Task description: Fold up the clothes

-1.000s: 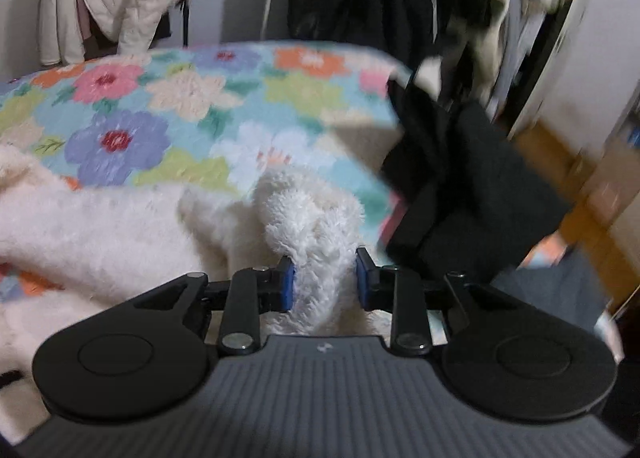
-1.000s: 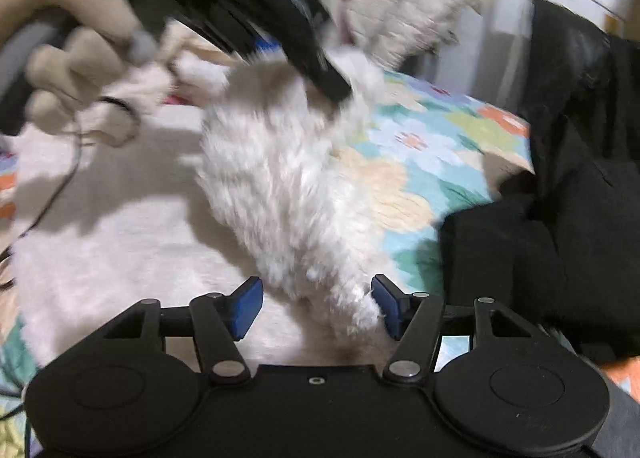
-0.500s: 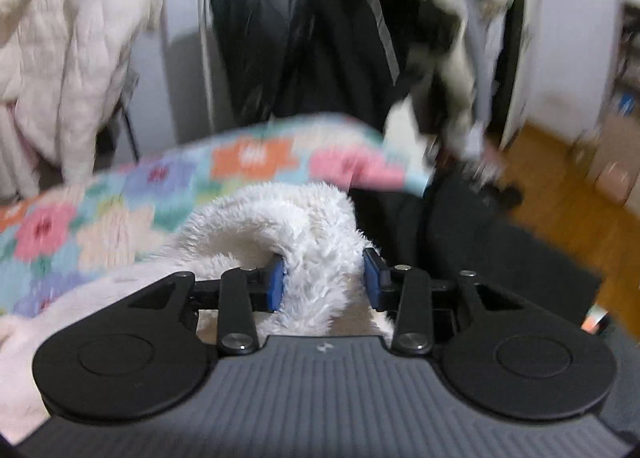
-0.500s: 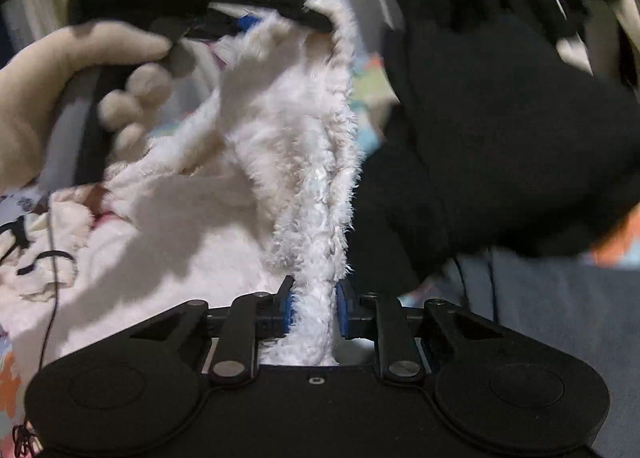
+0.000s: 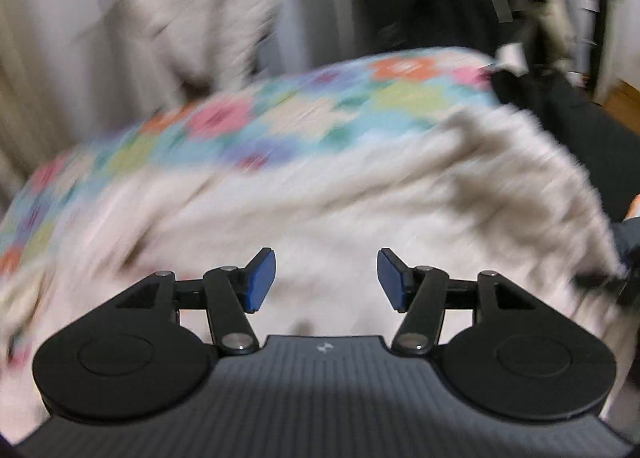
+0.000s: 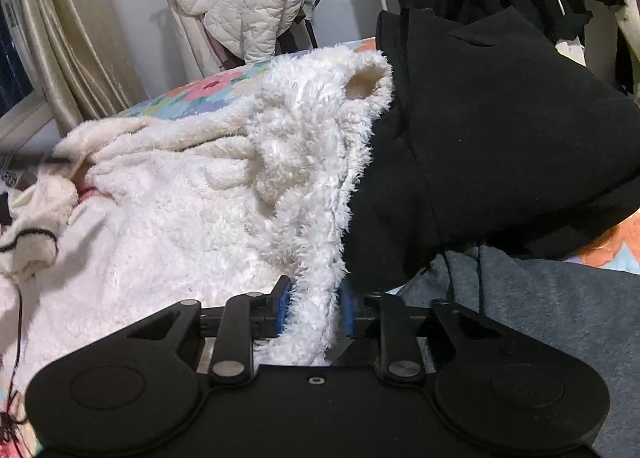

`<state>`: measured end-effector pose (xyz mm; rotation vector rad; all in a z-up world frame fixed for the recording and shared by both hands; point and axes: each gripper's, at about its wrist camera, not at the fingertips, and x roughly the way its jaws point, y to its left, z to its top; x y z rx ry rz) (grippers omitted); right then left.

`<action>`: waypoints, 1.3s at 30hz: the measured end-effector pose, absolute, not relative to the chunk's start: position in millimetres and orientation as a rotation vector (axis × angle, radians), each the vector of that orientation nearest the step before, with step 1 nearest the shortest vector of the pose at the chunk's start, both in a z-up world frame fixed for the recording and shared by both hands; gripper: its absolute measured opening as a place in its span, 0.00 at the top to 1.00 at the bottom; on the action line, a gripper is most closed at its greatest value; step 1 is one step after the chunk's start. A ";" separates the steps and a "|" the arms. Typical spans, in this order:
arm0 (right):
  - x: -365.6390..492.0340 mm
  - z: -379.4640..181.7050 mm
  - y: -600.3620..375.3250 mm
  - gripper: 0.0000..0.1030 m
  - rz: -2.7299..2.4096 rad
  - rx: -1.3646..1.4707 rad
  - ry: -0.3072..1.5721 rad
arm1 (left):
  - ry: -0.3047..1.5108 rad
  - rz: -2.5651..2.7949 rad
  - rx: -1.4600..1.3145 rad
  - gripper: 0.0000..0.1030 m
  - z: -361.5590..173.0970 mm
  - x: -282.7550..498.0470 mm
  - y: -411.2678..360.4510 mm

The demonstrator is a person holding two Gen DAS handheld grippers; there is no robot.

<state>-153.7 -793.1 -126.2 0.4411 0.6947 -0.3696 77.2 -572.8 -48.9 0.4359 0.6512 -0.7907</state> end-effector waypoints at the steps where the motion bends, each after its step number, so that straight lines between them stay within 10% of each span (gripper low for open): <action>1: -156.8 -125.2 -793.0 0.67 -0.376 0.447 0.689 | 0.674 -0.756 0.410 0.46 -50.8 82.6 -551.5; 18: -221.3 -50.2 -744.3 0.39 -0.329 0.461 0.536 | 0.605 -0.411 0.336 0.34 -40.2 49.9 -317.1; 30: -268.9 -9.7 -733.6 0.38 -0.394 0.556 0.603 | 0.402 -0.488 0.169 0.23 70.7 53.1 -206.5; 39: -250.6 71.2 -701.3 0.30 -0.357 0.469 0.757 | 0.619 -0.688 0.056 0.22 97.3 99.9 -175.8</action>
